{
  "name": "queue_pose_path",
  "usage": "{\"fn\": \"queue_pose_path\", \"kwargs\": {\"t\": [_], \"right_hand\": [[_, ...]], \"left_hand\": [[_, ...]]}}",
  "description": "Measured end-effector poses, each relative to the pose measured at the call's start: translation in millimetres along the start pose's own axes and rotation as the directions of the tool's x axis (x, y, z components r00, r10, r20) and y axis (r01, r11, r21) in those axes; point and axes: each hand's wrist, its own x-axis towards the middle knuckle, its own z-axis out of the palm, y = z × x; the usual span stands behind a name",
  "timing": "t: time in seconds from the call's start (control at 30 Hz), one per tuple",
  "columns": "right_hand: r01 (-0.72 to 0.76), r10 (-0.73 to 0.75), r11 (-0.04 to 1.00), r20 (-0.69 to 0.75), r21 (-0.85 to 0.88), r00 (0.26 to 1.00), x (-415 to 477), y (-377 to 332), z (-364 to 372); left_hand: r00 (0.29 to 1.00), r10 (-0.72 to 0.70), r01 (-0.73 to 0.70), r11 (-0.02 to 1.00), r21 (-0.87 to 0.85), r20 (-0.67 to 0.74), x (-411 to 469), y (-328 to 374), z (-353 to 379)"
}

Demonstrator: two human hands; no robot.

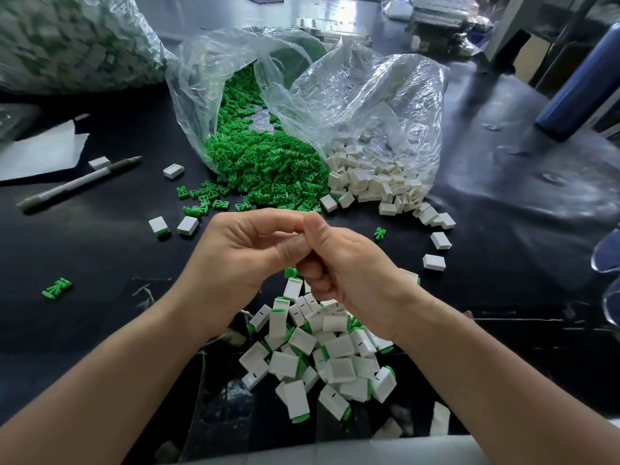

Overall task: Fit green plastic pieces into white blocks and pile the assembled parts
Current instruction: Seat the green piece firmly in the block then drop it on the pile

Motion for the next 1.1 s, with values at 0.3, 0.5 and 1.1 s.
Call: {"fn": "queue_pose_path", "kwargs": {"t": [0.3, 0.5, 1.1], "right_hand": [[-0.022, 0.021, 0.999, -0.025, -0.043, 0.999, -0.8, -3.8, -3.9], [0.045, -0.052, 0.990, -0.050, -0.137, 0.997, -1.8, -0.4, -2.2], [0.033, -0.131, 0.910, -0.210, -0.414, 0.969, 2.0, 6.3, 7.2]], "left_hand": [[0.997, -0.073, 0.076, 0.992, -0.099, 0.026, 2.1, 0.7, -3.2], [0.991, -0.133, 0.131, 0.982, -0.133, -0.002, 2.4, 1.1, -1.9], [0.949, -0.277, 0.224, 0.930, -0.291, -0.154, 0.2, 2.2, 7.3]]}}
